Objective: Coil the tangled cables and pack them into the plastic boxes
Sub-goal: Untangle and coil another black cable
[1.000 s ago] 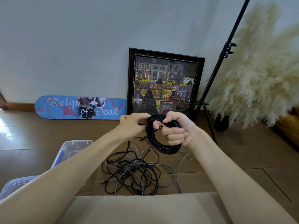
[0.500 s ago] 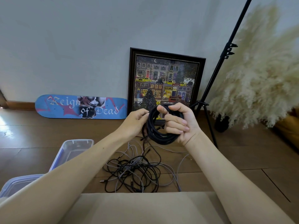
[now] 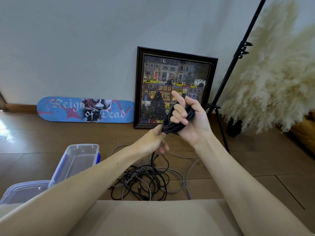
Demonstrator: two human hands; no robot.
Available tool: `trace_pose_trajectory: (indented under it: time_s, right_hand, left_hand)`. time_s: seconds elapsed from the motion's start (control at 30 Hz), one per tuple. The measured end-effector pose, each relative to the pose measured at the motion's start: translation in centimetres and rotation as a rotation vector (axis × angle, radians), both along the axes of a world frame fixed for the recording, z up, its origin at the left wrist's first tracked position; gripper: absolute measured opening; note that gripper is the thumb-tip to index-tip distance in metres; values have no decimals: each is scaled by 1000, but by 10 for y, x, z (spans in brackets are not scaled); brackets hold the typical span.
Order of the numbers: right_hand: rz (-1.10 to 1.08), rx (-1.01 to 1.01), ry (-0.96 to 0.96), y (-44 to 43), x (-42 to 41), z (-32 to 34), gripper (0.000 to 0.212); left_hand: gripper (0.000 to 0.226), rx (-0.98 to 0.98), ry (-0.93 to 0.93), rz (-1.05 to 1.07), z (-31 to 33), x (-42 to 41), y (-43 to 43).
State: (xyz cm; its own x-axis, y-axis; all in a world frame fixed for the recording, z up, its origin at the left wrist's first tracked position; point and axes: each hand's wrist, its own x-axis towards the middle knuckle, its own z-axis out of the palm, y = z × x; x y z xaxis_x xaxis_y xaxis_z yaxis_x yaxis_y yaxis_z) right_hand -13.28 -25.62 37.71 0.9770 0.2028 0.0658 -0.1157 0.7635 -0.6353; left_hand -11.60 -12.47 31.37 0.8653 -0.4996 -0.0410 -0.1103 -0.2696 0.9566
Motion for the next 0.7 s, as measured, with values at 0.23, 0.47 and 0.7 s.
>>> trace_pose_trajectory:
  time_s: [0.23,0.47,0.7]
  right_hand:
    - [-183,-459,-90,-5,3,2,60]
    - [-291,-807,-158,0,6,-1,80]
    - [-512,-1622,-278,8,11,-16,87]
  left_hand:
    - [12,207,46,-139,-4,-6,7]
    - [15,188,47,-134,1,-4,3]
    - [18,158,136,8,28,-5,-1]
